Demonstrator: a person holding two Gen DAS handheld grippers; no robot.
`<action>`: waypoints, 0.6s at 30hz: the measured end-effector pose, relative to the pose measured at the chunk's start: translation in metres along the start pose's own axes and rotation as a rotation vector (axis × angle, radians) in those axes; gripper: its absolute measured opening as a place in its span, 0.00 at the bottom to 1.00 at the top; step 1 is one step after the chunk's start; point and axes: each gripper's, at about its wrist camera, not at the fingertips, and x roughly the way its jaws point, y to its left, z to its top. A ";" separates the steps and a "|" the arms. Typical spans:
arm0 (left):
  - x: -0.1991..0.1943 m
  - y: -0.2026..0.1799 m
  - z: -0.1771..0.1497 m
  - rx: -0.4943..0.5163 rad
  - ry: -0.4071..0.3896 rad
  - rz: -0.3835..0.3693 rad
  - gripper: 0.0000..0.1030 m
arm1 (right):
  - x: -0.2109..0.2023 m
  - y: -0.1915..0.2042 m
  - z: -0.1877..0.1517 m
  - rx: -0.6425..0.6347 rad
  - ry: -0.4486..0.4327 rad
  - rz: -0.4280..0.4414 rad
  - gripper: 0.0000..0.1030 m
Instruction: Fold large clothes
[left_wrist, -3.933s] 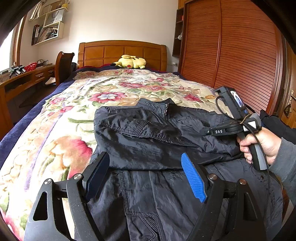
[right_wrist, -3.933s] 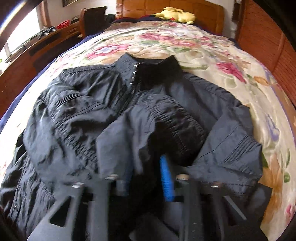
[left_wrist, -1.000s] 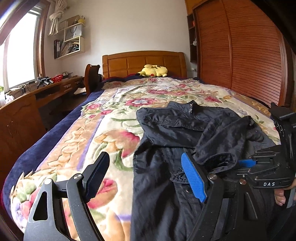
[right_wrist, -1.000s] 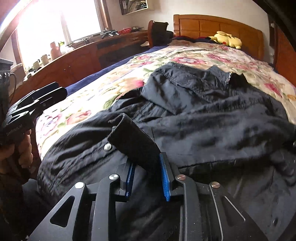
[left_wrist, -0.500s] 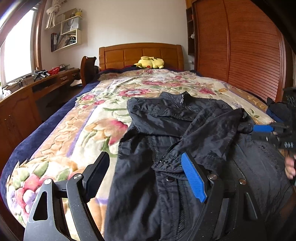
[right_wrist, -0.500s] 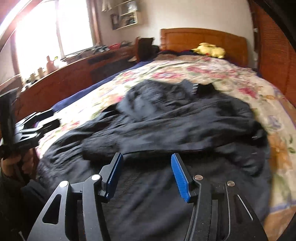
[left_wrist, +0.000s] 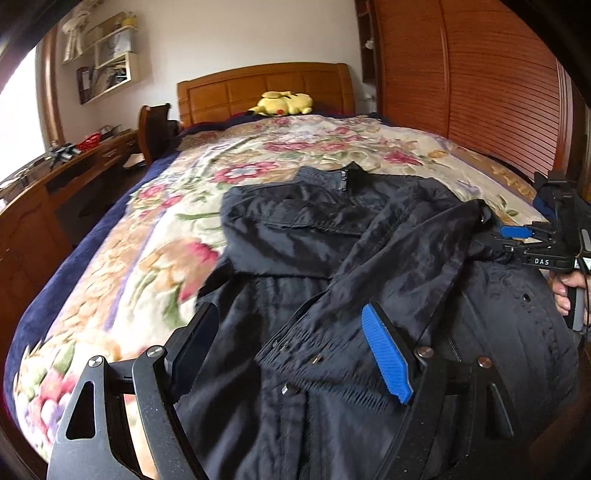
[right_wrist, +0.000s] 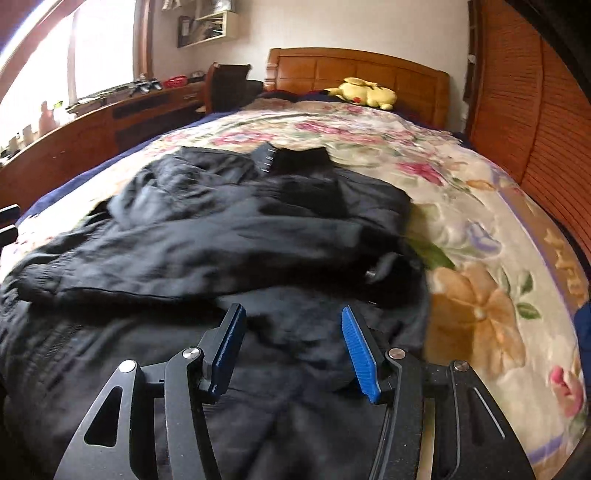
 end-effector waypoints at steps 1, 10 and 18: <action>0.008 -0.002 0.003 0.008 0.010 -0.009 0.78 | 0.002 -0.005 -0.001 0.018 0.004 0.006 0.54; 0.057 0.002 -0.003 0.028 0.117 -0.008 0.73 | 0.005 -0.013 -0.009 0.078 0.016 0.019 0.54; 0.076 0.013 -0.023 -0.015 0.226 -0.029 0.73 | 0.010 -0.012 -0.009 0.072 0.025 -0.013 0.54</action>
